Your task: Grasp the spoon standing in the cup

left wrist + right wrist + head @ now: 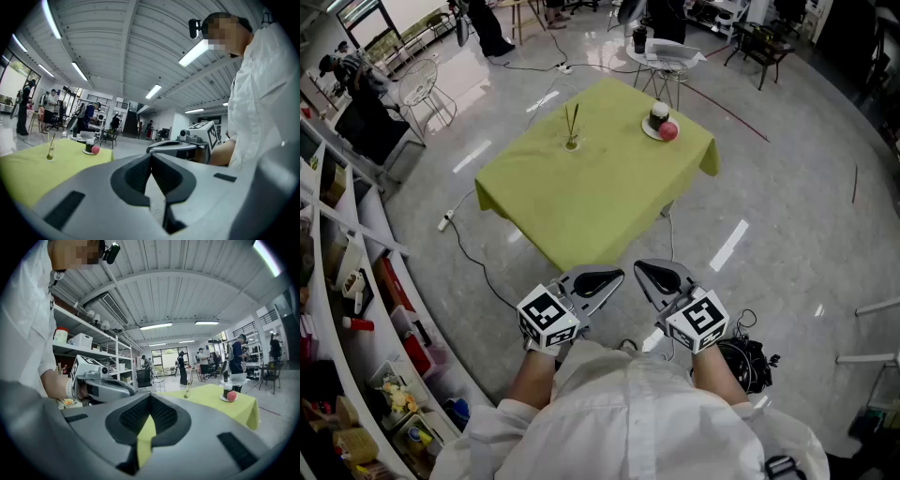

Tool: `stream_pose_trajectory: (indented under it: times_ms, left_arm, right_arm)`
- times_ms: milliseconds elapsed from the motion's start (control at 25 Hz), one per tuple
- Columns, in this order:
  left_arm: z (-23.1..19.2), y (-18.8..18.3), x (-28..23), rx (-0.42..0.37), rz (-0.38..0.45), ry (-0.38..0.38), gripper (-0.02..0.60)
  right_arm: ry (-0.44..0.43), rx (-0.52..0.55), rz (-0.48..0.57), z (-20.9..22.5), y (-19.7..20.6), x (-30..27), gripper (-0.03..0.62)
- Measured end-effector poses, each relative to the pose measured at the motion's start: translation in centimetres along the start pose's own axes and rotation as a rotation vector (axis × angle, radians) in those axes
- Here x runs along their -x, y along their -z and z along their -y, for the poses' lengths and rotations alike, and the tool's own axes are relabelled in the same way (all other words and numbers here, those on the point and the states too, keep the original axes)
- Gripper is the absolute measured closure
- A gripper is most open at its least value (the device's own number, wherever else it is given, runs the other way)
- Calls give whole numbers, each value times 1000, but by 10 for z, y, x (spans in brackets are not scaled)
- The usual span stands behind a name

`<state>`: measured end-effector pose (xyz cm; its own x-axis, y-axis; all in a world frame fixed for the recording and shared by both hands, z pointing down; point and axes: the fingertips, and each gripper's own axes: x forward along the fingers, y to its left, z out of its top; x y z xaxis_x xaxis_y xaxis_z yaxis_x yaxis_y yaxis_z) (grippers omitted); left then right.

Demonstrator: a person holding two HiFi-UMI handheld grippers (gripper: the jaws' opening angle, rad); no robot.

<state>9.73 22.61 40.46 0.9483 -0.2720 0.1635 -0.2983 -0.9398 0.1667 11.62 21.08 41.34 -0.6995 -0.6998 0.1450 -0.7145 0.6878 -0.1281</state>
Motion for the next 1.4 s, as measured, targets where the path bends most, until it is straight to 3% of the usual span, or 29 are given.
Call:
stream_pose_trajectory:
  times_ms: [600,840,1400]
  left_arm:
    - [-1,7,-3,23,4,8,577]
    - [2,7,-6,1,-3,22,577]
    - [3,10,-3,0,1,3,577]
  right_arm:
    - [10,13,-26,5,7,0,591]
    - [-30,-59,8,3,3,3,591]
    - [-48,-16,6,-3,-4,0,589]
